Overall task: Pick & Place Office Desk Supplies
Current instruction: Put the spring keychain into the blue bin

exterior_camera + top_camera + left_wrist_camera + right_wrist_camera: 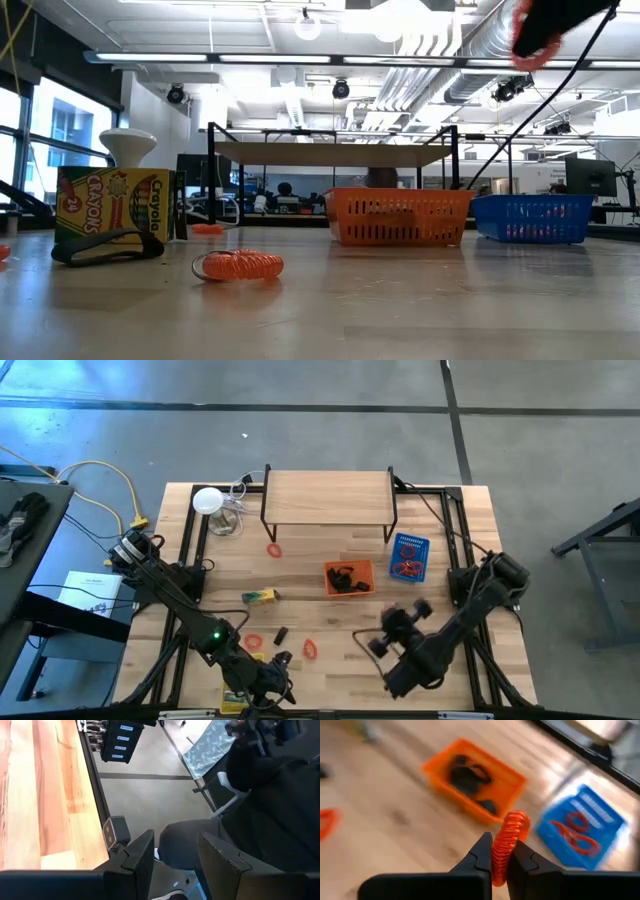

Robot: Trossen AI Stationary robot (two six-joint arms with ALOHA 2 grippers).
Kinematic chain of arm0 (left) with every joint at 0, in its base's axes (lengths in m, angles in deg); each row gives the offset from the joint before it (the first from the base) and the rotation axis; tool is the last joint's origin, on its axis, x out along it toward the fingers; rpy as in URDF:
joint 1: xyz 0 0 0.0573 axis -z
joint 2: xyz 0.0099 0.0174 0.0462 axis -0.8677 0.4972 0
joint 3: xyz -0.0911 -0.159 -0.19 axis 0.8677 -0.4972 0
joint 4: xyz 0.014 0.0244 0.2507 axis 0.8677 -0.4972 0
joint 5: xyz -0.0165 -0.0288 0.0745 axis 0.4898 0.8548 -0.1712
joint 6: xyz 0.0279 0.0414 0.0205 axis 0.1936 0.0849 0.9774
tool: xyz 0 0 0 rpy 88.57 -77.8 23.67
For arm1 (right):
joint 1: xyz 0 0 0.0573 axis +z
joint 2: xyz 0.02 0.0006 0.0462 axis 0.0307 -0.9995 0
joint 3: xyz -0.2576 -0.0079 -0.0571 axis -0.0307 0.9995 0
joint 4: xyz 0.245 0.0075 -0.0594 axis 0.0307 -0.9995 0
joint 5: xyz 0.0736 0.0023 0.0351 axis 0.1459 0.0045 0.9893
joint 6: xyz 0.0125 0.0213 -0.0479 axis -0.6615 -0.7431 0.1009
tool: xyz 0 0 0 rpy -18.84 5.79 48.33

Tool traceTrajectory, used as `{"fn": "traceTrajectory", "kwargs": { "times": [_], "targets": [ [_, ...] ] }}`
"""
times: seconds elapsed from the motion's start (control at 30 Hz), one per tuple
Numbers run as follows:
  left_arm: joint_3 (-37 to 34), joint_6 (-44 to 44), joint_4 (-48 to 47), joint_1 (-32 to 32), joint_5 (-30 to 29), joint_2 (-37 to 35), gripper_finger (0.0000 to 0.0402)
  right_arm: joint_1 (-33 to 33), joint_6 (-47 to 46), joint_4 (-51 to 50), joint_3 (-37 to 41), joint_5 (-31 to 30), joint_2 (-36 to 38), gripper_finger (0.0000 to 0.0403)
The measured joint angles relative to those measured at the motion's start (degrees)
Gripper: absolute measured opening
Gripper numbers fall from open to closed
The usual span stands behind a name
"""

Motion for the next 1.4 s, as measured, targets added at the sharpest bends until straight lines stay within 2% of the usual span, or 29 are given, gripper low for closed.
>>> {"fn": "traceTrajectory", "kwargs": {
  "times": [0.03,0.17,0.3,0.47,0.6,0.83,1.0,1.13,1.4],
  "targets": [
    [0.0,0.0,-0.2,0.0,0.0,0.0,0.0145,-0.5,-2.5,-0.7,0.6,0.6,0.0,0.0014],
    [0.0,0.0,-1.0,0.0,0.0,0.0,0.0145,-4.1,-2.3,-0.4,8.1,2.7,3.8,0.0015],
    [0.0,0.0,-2.1,0.0,0.0,0.0,0.0145,-9.8,-4.8,-0.4,18.7,8.8,7.6,0.0015],
    [0.0,0.0,-3.0,0.0,0.1,0.0,0.0145,-15.0,-7.6,0.0,27.6,9.0,12.5,0.0015],
    [0.0,0.0,-3.7,-0.4,0.1,0.0,0.0145,-18.6,-5.5,2.9,31.7,9.0,14.7,0.0015],
    [0.0,-0.1,-4.4,-2.0,0.0,0.0,0.0145,-23.1,2.2,7.1,34.4,6.1,16.3,0.0016],
    [0.0,-4.7,-5.7,-2.8,0.0,0.0,0.0145,-26.2,3.1,9.0,34.8,7.4,16.1,0.0023],
    [0.0,-6.4,-6.8,-3.0,0.0,0.0,0.0145,-28.0,7.6,13.3,34.8,9.2,16.0,0.0068],
    [0.0,-6.5,-10.1,-3.0,0.1,0.0,0.0145,-29.5,9.8,15.0,34.7,8.9,16.0,0.0208]
  ]
}}
